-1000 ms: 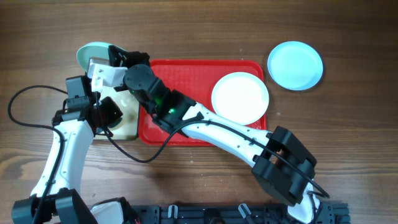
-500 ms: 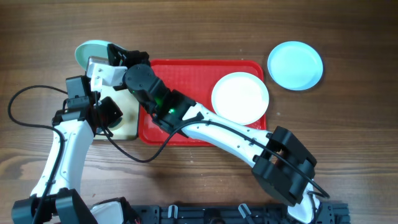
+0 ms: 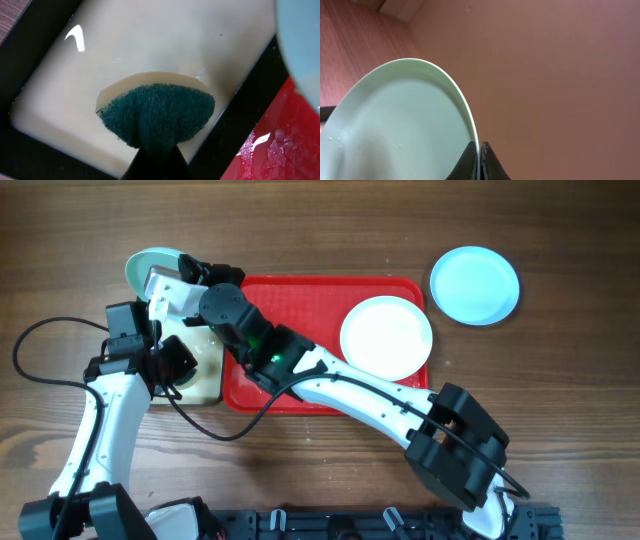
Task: Clean dirty plates on tray and stack at the side
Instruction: 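Hold the green plate tilted over the black tray with the right gripper, then carry the green plate right and lower it onto the blue plate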
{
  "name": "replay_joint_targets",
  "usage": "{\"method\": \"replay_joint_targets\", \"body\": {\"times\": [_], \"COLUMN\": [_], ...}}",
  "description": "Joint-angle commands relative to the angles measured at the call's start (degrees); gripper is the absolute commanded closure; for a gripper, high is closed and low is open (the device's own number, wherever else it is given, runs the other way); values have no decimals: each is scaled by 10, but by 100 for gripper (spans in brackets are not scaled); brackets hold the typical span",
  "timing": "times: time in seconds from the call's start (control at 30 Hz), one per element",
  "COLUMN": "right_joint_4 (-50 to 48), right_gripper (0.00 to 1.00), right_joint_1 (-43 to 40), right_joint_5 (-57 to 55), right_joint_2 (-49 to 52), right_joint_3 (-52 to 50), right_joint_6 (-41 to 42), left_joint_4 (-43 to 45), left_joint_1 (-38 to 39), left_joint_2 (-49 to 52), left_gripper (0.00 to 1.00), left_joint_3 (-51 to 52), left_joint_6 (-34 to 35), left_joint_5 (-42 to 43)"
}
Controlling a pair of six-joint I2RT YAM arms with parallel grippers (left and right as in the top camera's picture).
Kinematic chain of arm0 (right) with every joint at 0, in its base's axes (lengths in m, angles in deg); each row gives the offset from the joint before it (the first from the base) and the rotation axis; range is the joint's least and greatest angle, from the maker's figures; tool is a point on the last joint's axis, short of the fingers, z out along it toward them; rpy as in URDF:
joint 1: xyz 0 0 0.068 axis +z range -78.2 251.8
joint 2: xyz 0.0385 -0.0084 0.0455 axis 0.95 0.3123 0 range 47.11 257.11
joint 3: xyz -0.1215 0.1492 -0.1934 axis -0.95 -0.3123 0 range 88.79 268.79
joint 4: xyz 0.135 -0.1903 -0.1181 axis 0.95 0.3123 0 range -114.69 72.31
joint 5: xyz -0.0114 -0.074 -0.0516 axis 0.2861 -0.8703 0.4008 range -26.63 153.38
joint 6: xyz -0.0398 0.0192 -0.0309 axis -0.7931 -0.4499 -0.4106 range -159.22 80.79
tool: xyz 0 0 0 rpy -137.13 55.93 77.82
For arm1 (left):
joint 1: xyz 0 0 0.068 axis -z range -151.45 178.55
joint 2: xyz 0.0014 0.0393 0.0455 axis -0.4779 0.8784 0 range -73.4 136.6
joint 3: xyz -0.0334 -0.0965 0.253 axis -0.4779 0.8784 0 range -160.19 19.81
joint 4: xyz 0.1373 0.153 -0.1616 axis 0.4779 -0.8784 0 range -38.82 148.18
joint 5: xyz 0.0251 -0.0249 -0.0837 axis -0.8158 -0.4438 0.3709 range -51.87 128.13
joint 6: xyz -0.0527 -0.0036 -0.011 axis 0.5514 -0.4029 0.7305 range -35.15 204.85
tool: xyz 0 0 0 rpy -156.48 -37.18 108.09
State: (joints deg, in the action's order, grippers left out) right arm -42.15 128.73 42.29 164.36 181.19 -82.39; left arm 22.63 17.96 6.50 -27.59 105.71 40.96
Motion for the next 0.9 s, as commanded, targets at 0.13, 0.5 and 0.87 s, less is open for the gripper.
{"method": "replay_joint_targets", "body": {"times": [0.13, 0.5, 0.87], "right_joint_4": [21, 122, 163], "right_gripper": [96, 96, 96], "right_joint_1": [2, -92, -228], "right_joint_5": [-3, 245, 470], "right_joint_2": [0, 0, -17], "right_joint_3": [9, 9, 9], "right_joint_6": [124, 514, 684], "left_joint_4": [1, 0, 0], "left_joint_1": [2, 2, 2], "left_joint_2": [-10, -10, -10], "left_gripper": [96, 96, 96], "left_joint_3": [3, 3, 3], "left_joint_6": [6, 5, 6], "left_joint_5": [-10, -10, -10]}}
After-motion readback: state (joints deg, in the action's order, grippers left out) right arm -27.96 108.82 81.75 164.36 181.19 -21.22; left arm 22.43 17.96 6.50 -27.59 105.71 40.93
